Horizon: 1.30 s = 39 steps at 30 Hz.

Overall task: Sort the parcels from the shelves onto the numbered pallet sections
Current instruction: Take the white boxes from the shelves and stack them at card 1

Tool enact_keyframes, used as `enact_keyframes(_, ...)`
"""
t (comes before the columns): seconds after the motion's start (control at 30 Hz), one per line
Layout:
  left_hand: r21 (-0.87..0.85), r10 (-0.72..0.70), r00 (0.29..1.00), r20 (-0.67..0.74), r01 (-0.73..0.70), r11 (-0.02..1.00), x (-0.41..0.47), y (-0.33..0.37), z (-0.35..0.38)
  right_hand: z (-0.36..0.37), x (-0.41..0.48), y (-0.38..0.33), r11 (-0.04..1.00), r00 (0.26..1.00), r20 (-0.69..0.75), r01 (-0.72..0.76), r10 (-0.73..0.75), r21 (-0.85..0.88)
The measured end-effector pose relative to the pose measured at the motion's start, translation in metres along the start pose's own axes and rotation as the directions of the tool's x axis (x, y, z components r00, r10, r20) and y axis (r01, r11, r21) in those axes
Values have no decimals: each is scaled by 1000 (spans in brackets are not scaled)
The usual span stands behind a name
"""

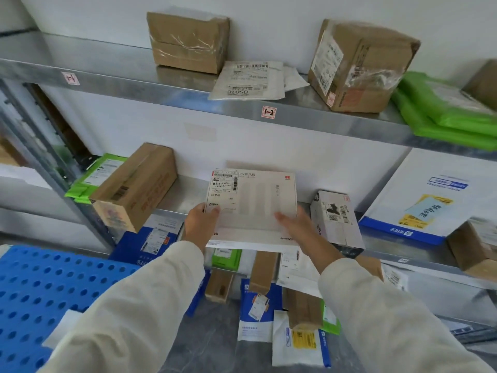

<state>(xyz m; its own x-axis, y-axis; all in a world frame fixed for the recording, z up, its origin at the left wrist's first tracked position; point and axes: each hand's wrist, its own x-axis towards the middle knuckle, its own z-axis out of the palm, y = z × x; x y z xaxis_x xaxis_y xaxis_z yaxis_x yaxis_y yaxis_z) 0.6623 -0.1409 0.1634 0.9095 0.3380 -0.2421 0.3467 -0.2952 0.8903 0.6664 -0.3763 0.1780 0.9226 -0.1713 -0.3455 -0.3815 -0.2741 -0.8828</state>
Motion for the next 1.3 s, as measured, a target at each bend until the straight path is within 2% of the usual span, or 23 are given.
enact_keyframes(0.27,-190,97,985,-141,-123,974,-89,8,-49,-9,-65,-13,993,994,47,97,-101,69)
enact_keyframes(0.43,-217,66,959,-275,-129,968,-161,3,-65,-22,-119,-9,971,967,91,236,-238,29)
enact_keyframes(0.63,-324,16,919,-393,-155,933,-264,-7,-85,-31,-184,0,950,938,158,311,-309,9)
enact_keyframes(0.77,-358,-57,875,-480,-136,924,-335,-35,-105,-13,-225,16,921,880,304,390,-364,-26)
enact_keyframes(0.97,-406,-122,812,-570,-149,901,-422,-75,-141,31,-285,41,916,824,454,399,-341,-38)
enact_keyframes(1.17,-417,-183,689,-701,-188,889,-491,-109,-183,81,-349,32,846,690,598,532,-409,-36)
enact_keyframes(1.3,-421,-204,605,-769,-240,875,-537,-137,-214,118,-403,27,833,582,693,551,-426,49)
